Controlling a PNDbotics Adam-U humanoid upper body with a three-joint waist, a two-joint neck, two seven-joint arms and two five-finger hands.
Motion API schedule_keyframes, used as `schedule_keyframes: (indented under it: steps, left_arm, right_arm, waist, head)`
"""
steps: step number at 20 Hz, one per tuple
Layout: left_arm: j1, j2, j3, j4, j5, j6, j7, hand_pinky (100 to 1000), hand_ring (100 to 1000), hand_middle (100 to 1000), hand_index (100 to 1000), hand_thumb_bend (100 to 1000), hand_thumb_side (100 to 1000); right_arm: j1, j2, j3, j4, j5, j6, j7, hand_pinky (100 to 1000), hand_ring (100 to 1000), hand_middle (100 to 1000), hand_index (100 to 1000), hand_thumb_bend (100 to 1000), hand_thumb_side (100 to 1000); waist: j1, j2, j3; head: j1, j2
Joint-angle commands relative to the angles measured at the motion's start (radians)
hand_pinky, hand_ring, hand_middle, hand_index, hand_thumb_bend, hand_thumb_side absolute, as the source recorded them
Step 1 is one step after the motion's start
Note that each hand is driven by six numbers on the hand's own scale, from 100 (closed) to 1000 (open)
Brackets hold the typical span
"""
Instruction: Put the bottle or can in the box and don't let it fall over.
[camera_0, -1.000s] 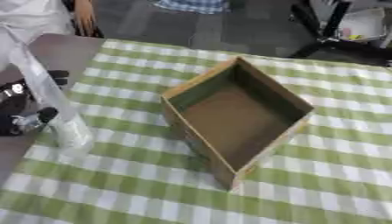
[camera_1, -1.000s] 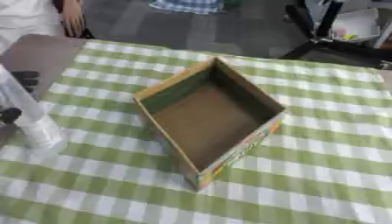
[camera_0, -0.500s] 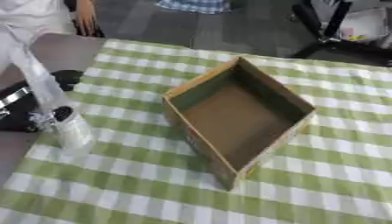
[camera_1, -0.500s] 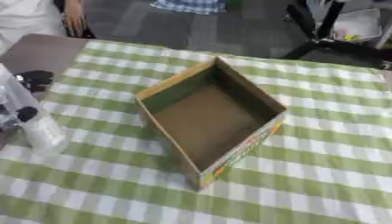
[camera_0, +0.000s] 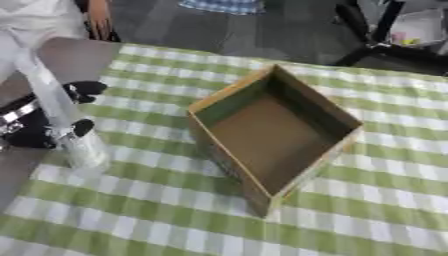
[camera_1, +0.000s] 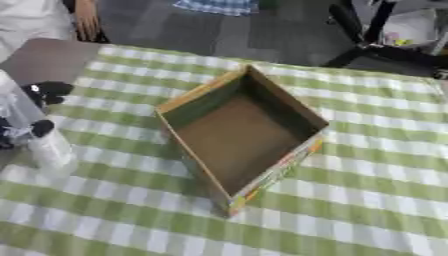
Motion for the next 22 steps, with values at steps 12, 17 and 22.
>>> schedule_keyframes:
  steps: [12,17,22]
  left_arm:
    - [-0.001,0.009,-0.017,0.008,-0.043,-0.036,-0.013,1000,1000,851,913,278,418]
    - [0.017,0.005,-0.026,0.011,-0.069,-0.053,-0.006,1000,1000,836,881,279,408]
    - [0.026,0.003,-0.032,0.027,-0.097,-0.065,0.009,1000,1000,817,873,270,390]
  right_arm:
    - [-0.003,-0.011,-0.006,-0.018,0.001,0.006,0.001,922,1000,1000,1000,100,615]
    - [-0.003,-0.009,-0.007,-0.018,0.002,0.006,0.002,922,1000,1000,1000,100,615]
    - [-0.002,-0.007,-0.007,-0.018,0.001,0.005,0.003,923,1000,1000,1000,100,614]
  waist:
    - [0.002,-0.010,-0.002]
    - [0.000,-0.009,-0.001]
    - [-0.002,-0.009,0.000]
  head:
    - [0.003,-0.010]
    - [0.003,-0.009]
    - [0.002,-0.009]
